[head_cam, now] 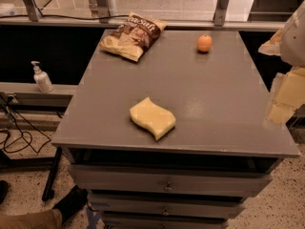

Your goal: Move orange near sponge

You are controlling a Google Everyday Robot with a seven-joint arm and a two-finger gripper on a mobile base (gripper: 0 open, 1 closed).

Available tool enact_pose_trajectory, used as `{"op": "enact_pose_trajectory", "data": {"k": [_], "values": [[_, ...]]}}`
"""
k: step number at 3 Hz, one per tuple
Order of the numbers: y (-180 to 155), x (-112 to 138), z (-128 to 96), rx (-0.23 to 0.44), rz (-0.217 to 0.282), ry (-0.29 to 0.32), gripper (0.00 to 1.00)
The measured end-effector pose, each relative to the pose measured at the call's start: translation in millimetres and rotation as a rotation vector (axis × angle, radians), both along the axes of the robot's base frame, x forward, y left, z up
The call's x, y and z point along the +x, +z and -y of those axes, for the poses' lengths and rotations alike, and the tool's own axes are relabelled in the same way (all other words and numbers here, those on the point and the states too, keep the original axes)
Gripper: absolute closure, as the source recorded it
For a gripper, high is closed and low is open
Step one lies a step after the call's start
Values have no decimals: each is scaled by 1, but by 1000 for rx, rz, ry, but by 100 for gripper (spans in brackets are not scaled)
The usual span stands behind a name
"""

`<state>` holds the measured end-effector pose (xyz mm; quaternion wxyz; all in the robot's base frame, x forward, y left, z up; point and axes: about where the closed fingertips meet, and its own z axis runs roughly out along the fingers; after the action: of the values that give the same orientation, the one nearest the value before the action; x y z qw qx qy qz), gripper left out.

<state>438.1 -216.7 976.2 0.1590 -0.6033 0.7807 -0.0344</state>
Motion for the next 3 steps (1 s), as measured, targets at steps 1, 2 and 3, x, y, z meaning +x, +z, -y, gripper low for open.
{"op": "enact_pose_trajectory", "data": {"k": [1, 2, 3], "values": [[2, 3, -1, 5, 18, -4, 0], [-9, 27, 9, 31, 70, -43, 0], [-25, 79, 26, 66, 169, -92, 0]]}}
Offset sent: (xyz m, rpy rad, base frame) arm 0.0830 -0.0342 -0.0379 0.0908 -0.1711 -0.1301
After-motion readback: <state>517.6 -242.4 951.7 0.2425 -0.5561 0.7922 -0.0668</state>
